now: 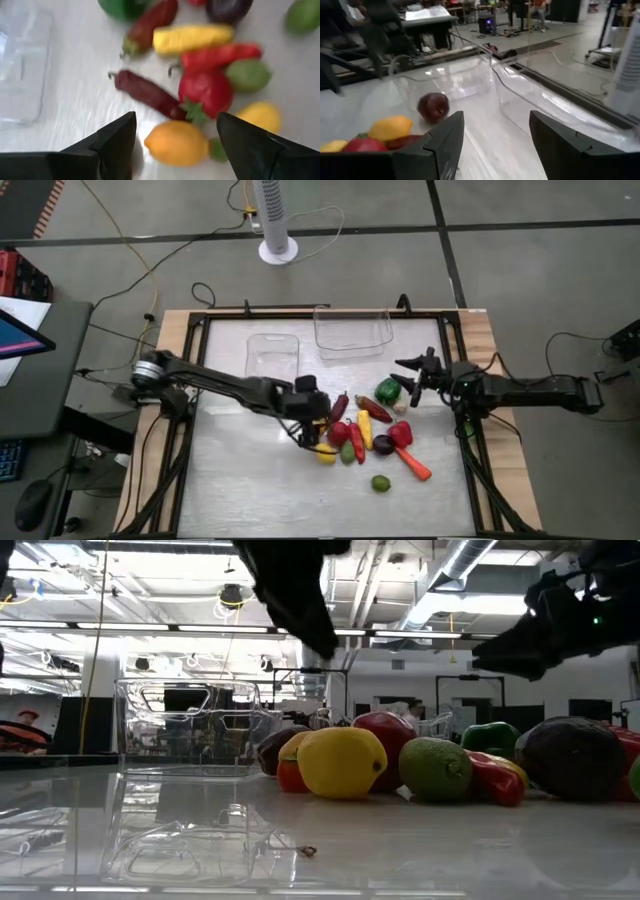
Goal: Sort produce into baskets
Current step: Put the top yellow lemon into the right transparent bin
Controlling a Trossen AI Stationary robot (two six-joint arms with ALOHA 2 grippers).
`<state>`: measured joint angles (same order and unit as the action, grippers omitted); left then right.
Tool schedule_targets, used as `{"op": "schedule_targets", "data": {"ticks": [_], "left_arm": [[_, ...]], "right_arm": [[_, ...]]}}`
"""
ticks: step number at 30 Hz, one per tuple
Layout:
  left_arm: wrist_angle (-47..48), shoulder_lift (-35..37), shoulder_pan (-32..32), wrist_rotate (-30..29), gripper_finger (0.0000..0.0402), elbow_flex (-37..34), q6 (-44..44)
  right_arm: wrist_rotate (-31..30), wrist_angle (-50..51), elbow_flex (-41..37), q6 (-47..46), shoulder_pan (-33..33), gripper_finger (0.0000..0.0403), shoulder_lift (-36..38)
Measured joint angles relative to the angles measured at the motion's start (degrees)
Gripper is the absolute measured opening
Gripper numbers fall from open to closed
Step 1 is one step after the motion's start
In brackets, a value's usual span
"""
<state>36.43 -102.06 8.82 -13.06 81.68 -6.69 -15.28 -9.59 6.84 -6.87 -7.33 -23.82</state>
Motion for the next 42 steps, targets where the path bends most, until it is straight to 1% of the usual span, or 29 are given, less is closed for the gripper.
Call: {"op": "schedule_targets", "data": {"ticks": [6,11,14,17,23,26,28,33,37,42], "left_arm": [[11.88,-9.62,0.2,0.27,0.0291,10.46,4.44],[17.57,-15.34,0.18,1.94,0.0306,15.19,12.66],[19.12,-17.42,0.35,1.92,0.0307,15.75,19.73],[20.41,-18.8,0.83,0.2,0.0307,15.84,25.47],[23.17,-19.87,0.88,-0.49,0.0307,15.77,32.62],[22.87,-19.87,0.68,-0.47,0.0307,15.77,35.43],[22.11,-19.87,0.16,-0.49,0.0307,15.77,35.15],[23.52,-19.87,-1.22,0.26,0.0307,15.73,28.82],[23.61,-19.87,0.25,-1.85,0.0307,15.72,27.56],[23.67,-19.87,1.35,-1.27,0.0307,15.91,26.5]], "right_arm": [[1.6,0.23,0.6,0.01,0.0,0.0254,-1.86],[1.83,0.06,0.62,-0.39,0.22,0.0254,-2.55],[1.85,-0.13,0.62,-0.6,0.22,0.0254,-2.53],[1.87,-0.09,0.63,-0.91,0.22,0.0254,-2.54],[1.87,-0.21,0.61,-1.68,0.22,0.0254,-2.53],[1.87,-0.76,0.63,-1.69,0.19,0.0254,-2.52],[1.94,-1.76,0.63,-2.0,0.2,0.0254,-2.54],[3.8,-2.79,0.63,-3.23,0.24,0.0254,-2.53],[3.76,-2.69,0.11,-4.21,0.65,0.0254,-3.14],[3.61,-2.15,-0.36,-6.62,1.74,0.0254,-4.1]]}}
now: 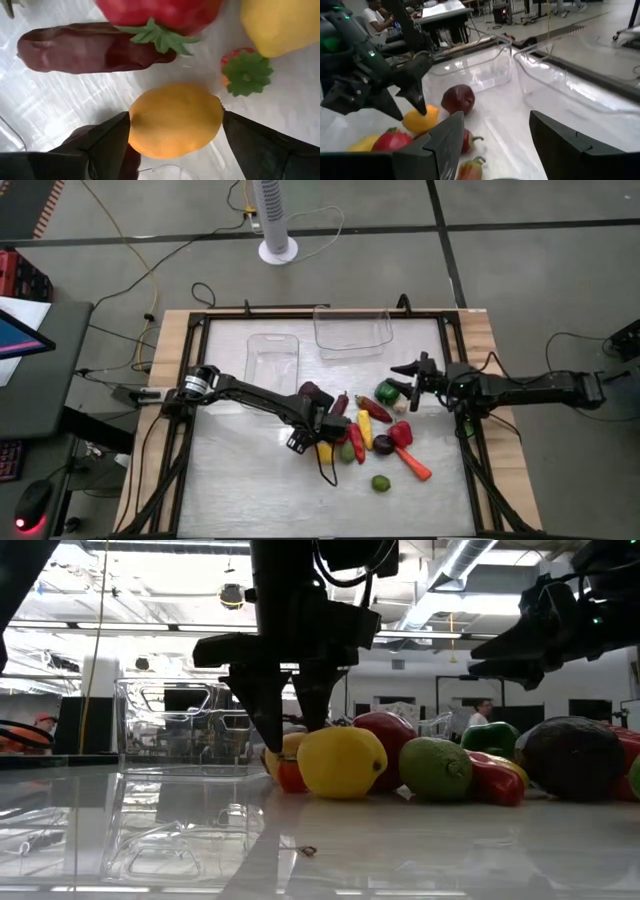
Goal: Sort produce into baskets
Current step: Put the top yellow lemon into the right transparent bin
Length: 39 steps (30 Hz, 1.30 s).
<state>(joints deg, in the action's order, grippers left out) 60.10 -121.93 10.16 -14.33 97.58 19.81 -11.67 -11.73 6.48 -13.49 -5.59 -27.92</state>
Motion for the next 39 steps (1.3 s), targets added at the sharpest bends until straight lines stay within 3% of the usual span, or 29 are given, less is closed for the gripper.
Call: {"op": "schedule_targets", "data": {"ticks": [5,13,18,32,39], "left_arm": [[0.02,-0.09,0.47,-1.24,0.0307,1.42,0.56],[3.53,0.0,0.3,1.37,0.0306,9.75,-0.16],[9.36,0.02,0.08,2.44,0.0306,8.88,0.63],[5.86,-0.02,-2.41,4.68,0.0306,4.61,-28.67],[4.88,-0.02,-2.68,3.49,0.0306,4.61,-32.78]], "right_arm": [[-0.78,-0.05,0.0,-0.64,0.62,0.0254,-0.3],[-1.74,2.7,-0.02,-2.14,1.78,0.0254,-0.3],[-1.87,2.5,-0.02,-1.71,3.09,0.0254,-0.3],[-3.84,-0.87,-0.04,1.78,2.8,0.0254,-0.3],[-3.77,-3.07,-0.07,4.29,2.78,0.0254,-0.28]]}}
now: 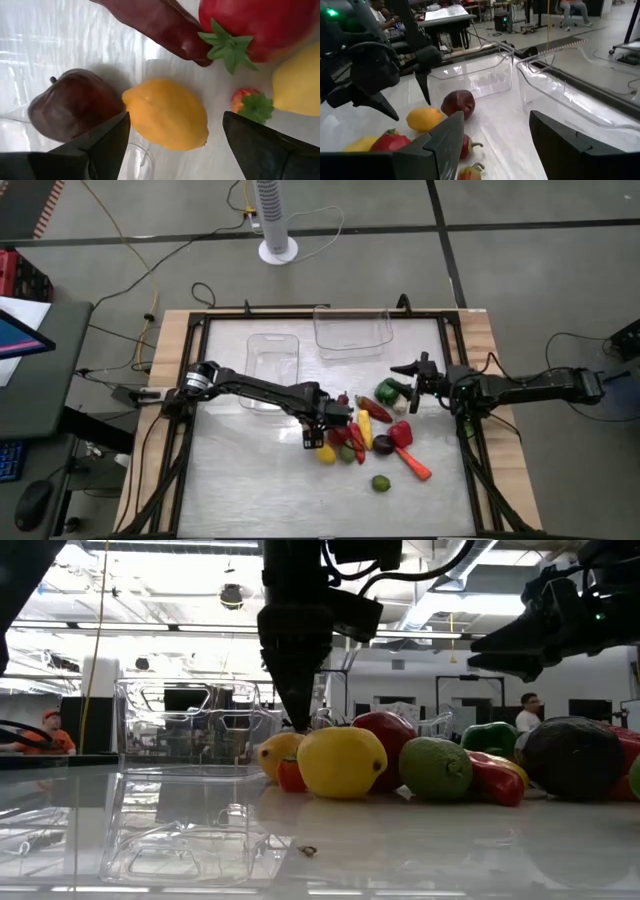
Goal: Sort produce into baskets
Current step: Put the top yellow lemon into the right transparent bin, then put the red strawberry into the right transparent bin
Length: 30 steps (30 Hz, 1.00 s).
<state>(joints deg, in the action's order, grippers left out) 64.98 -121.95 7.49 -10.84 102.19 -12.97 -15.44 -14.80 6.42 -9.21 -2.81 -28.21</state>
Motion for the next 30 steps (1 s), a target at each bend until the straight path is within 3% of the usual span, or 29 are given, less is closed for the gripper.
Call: {"op": "schedule_targets", "data": {"ticks": [11,21,30], "left_arm": [[-0.95,-2.05,-0.1,0.1,0.0306,0.49,-3.07],[7.73,-8.63,-0.18,1.01,0.0306,5.25,-5.34],[8.63,-8.37,0.95,-1.44,0.0306,11.67,0.39]], "right_arm": [[0.46,-0.95,0.0,0.69,-1.22,0.0254,0.0],[0.59,-0.94,0.0,0.67,-1.46,0.0254,-0.02],[0.6,-0.64,0.0,0.67,-1.46,0.0254,-0.02]]}}
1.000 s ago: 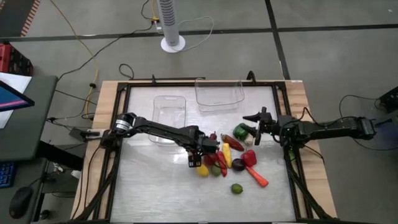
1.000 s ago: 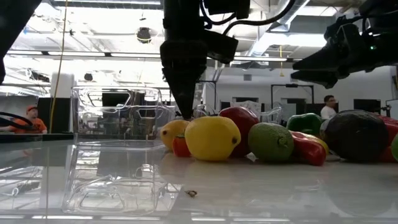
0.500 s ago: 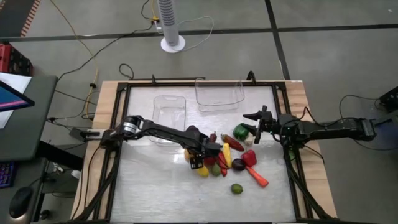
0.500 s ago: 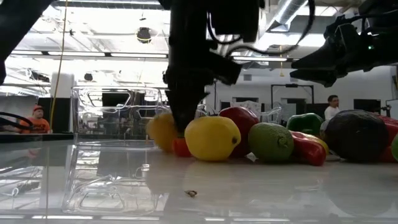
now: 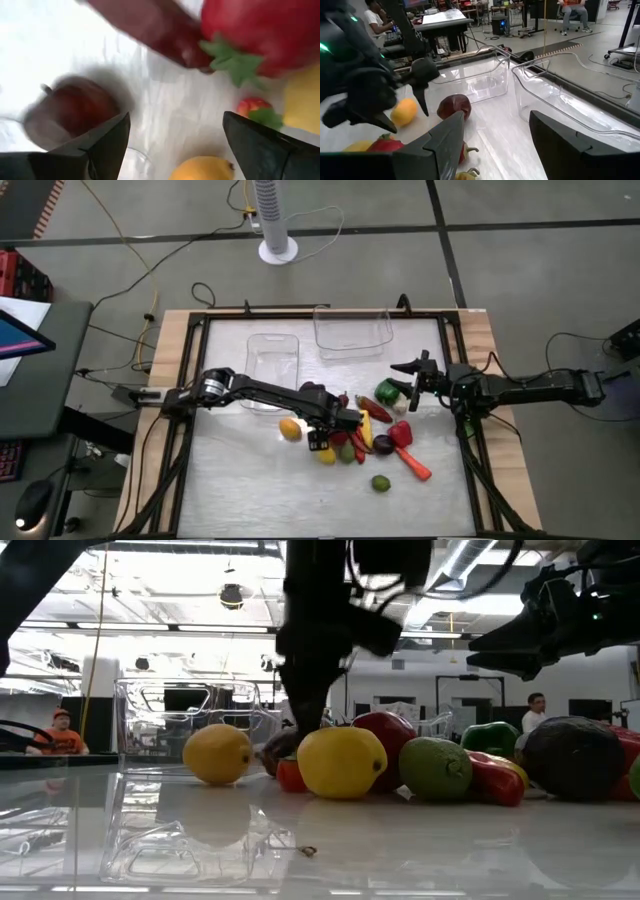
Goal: Sort produce into baskets
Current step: Put the red strawberry into the right transparent bin
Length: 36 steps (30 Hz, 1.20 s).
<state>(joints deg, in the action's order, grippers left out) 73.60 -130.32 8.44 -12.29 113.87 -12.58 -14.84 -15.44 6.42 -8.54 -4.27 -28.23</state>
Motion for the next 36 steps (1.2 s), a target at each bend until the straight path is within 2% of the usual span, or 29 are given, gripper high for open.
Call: {"op": "schedule_targets", "data": {"ticks": [2,5,10,19,24,28,36], "left_arm": [[0.92,0.0,0.68,-0.18,0.0306,1.81,2.23],[1.79,0.09,1.73,3.11,0.0306,3.26,5.6],[1.56,0.09,3.77,6.97,0.0306,1.57,10.97],[-7.39,0.09,5.12,6.65,0.0306,-4.35,14.95],[-7.85,-0.04,5.12,5.96,0.0302,-6.78,14.89],[-9.31,-0.07,5.06,6.43,0.0275,-8.11,14.42],[-10.67,-0.08,5.06,6.84,0.0186,-8.57,13.14]], "right_arm": [[-0.01,0.1,0.0,0.0,0.01,0.0254,0.01],[-0.01,0.41,0.0,0.0,0.04,0.0254,0.0],[0.01,0.39,0.0,-0.02,0.04,0.0254,0.0],[0.03,0.32,0.0,-0.02,0.04,0.0254,0.02],[0.03,0.3,0.0,-0.02,0.04,0.0254,0.02],[0.01,0.3,0.0,-0.02,0.04,0.0254,0.01],[0.01,0.28,0.0,-0.02,0.02,0.0254,0.0]]}}
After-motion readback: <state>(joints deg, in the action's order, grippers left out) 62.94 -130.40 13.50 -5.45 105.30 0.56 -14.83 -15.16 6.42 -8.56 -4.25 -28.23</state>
